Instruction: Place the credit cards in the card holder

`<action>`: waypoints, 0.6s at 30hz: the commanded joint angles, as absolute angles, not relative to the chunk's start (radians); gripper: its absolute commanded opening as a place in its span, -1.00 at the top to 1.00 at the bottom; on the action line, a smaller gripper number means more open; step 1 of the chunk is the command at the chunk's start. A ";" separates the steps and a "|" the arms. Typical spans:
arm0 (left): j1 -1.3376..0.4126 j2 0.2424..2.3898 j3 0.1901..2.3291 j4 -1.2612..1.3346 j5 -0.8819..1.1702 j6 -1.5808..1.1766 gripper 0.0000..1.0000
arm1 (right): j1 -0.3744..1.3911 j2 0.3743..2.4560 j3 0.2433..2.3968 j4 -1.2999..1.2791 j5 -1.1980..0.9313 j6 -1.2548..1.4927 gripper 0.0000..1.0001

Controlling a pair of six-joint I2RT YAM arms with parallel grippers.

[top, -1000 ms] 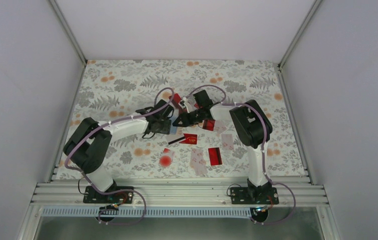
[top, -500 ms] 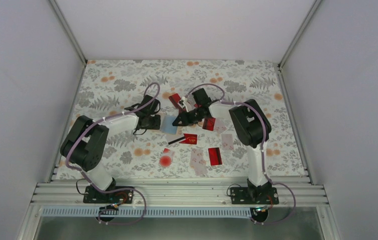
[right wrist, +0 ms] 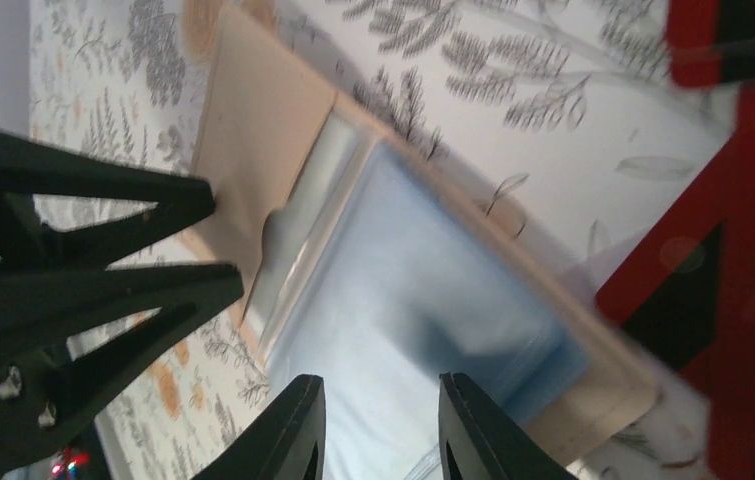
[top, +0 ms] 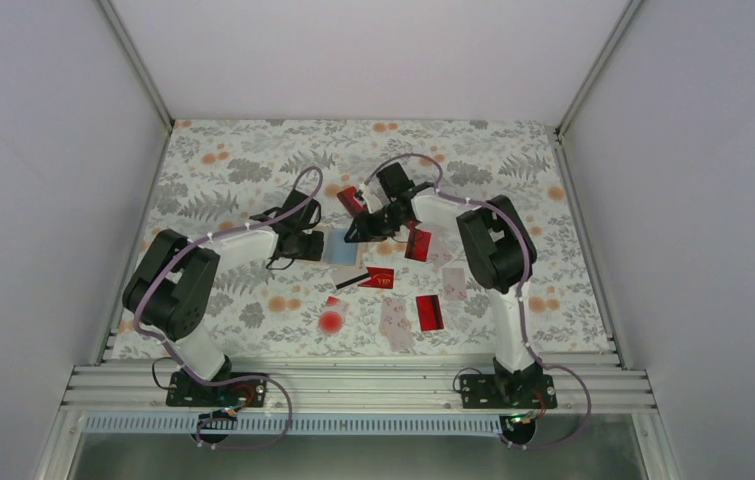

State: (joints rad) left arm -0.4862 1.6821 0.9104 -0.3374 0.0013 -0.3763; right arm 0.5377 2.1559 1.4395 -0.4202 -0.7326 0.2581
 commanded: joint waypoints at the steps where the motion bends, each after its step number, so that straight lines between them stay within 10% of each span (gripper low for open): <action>1: -0.484 1.660 0.911 -0.339 0.010 -0.340 0.16 | 0.540 2.187 1.556 -0.534 -0.622 0.219 0.37; 18: -0.486 1.631 0.970 -0.392 0.027 -0.278 0.16 | 0.544 2.316 1.921 -0.728 -0.247 0.110 -0.02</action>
